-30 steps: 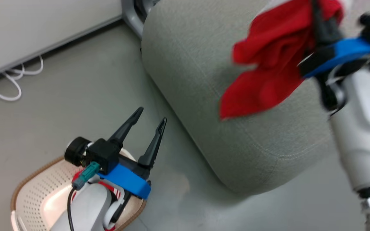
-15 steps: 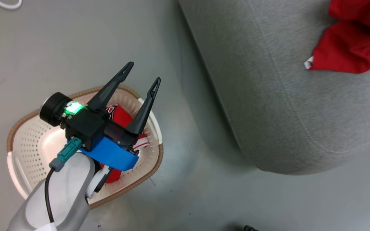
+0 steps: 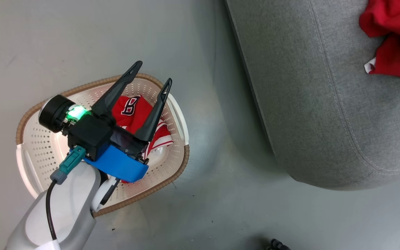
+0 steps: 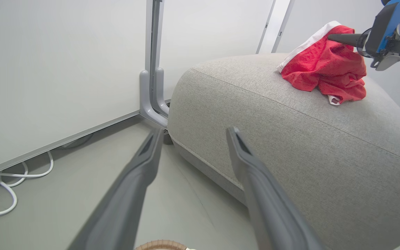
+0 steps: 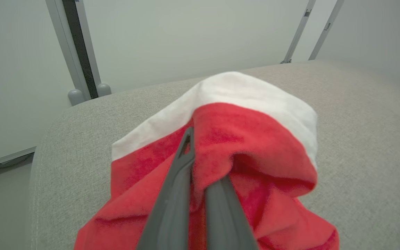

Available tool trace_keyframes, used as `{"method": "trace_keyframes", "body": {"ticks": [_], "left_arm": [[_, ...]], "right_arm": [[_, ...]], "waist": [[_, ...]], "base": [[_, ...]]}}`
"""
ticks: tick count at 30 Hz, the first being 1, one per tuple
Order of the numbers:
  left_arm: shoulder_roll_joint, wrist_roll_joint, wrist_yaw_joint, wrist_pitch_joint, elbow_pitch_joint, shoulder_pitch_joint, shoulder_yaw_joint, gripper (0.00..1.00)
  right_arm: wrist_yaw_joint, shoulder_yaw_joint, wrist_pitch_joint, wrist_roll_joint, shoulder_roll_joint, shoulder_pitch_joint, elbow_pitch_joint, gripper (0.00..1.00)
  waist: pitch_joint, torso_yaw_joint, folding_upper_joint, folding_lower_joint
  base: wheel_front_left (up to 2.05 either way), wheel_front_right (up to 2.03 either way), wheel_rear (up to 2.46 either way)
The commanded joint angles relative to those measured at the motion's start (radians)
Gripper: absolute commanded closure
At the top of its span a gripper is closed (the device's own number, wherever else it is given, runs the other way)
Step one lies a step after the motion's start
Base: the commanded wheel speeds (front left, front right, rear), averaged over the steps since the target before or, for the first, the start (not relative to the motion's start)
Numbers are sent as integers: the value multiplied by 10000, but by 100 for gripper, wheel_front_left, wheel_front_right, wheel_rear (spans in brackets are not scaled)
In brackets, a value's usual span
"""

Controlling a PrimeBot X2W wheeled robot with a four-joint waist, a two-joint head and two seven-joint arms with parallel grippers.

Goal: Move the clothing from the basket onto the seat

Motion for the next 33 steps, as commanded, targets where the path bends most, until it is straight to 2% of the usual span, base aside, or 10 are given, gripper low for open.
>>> {"method": "trace_keyframes", "body": {"ticks": [1, 2, 3, 4, 12, 22, 33], "left_arm": [[6, 30, -27, -48, 25, 39, 70, 0], [-14, 28, -27, -48, 37, 59, 84, 0], [-35, 23, -27, -48, 55, 80, 88, 0], [-50, 19, -27, -48, 67, 91, 85, 0], [-273, -69, -27, -48, 246, 191, 59, 0], [-1030, -280, -27, -48, 514, 864, 609, 0], [-1926, -650, -27, -46, 1373, 2183, 1667, 0]], "right_arm": [[1, -42, -36, -108, 53, 159, 3, 93], [1, -49, -36, -174, 54, 173, 18, 63], [1, -25, -36, -266, 91, 218, 39, 18], [1, -4, -36, -330, 115, 248, 84, 0], [1, 230, -36, -730, 173, 496, 59, 0], [1, 1006, -36, -588, 95, 1853, -378, 0], [1, 2397, -25, -407, 131, 4047, -1975, 0]], "waist": [[-50, -18, 1, -1], [-92, -24, 1, -1], [-140, -31, 1, -1], [-185, -38, 1, -1], [-616, -8, 1, -1], [-2072, 431, 1, -1], [-4067, 1371, 1, -1]], "base": [[0, 0, 0], [0, 0, 0], [0, 0, 0], [0, 0, 0], [0, 0, 0], [0, 0, 0], [0, 0, 0]]}}
